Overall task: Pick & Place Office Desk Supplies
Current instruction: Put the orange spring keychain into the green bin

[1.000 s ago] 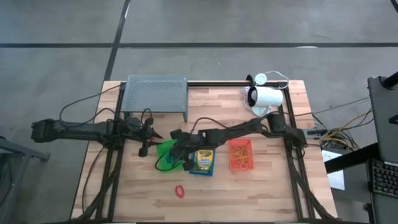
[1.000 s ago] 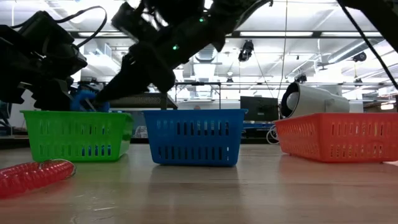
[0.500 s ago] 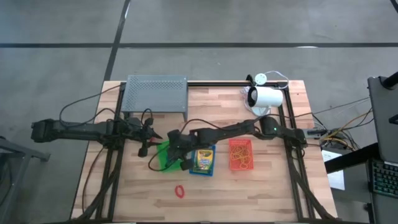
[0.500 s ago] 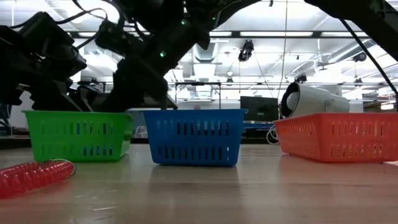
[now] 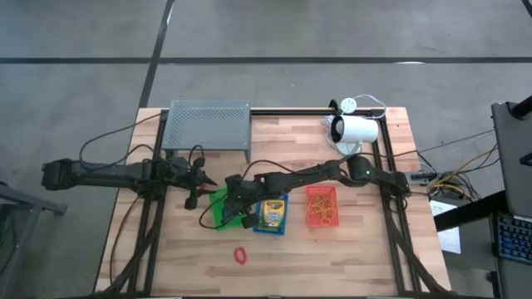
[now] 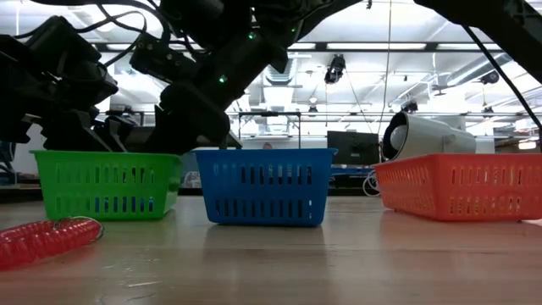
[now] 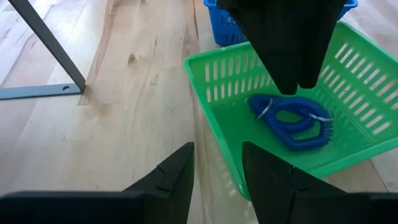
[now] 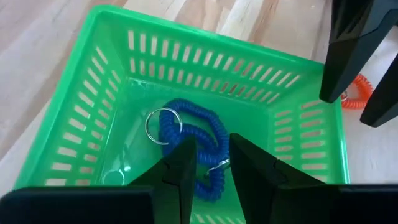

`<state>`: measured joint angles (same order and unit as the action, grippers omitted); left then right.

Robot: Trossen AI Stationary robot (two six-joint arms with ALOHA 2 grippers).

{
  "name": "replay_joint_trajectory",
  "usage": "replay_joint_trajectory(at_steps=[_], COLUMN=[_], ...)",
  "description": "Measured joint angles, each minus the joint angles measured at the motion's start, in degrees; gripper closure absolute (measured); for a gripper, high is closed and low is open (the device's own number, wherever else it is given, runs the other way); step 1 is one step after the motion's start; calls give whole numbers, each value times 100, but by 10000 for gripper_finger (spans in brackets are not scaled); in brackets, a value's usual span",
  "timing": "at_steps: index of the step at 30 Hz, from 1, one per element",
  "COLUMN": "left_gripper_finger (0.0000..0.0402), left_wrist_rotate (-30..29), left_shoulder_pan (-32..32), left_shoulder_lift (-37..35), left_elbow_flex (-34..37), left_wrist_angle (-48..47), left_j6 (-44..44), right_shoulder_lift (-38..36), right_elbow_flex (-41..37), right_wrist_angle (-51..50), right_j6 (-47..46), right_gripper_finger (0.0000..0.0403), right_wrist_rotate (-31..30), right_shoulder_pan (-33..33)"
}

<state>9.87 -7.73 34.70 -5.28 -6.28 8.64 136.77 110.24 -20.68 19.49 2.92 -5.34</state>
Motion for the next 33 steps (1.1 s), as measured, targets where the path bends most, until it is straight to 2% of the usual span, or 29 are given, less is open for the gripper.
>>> replay_joint_trajectory(at_steps=[9, 16, 24, 27, 33], left_gripper_finger=[263, 263, 263, 263, 263], left_wrist_rotate=[0, 0, 0, 0, 0], left_shoulder_pan=[1, -1, 0, -1, -1], left_shoulder_lift=[0, 0, 0, 0, 0], left_elbow_flex=[0, 0, 0, 0, 0], left_wrist_angle=[0, 0, 0, 2, 1], left_j6=[0, 0, 0, 0, 0], right_shoulder_lift=[-11, -27, -325, -464, -649], right_elbow_flex=[111, 204, 203, 201, 183], right_wrist_angle=[9, -6, -20, -37, -56], right_j6=[90, 631, 796, 799, 780], right_gripper_finger=[315, 315, 323, 328, 326], right_wrist_rotate=[-31, -50, -91, -431, -1725], right_shoulder_pan=[2, -2, -76, -158, -454])
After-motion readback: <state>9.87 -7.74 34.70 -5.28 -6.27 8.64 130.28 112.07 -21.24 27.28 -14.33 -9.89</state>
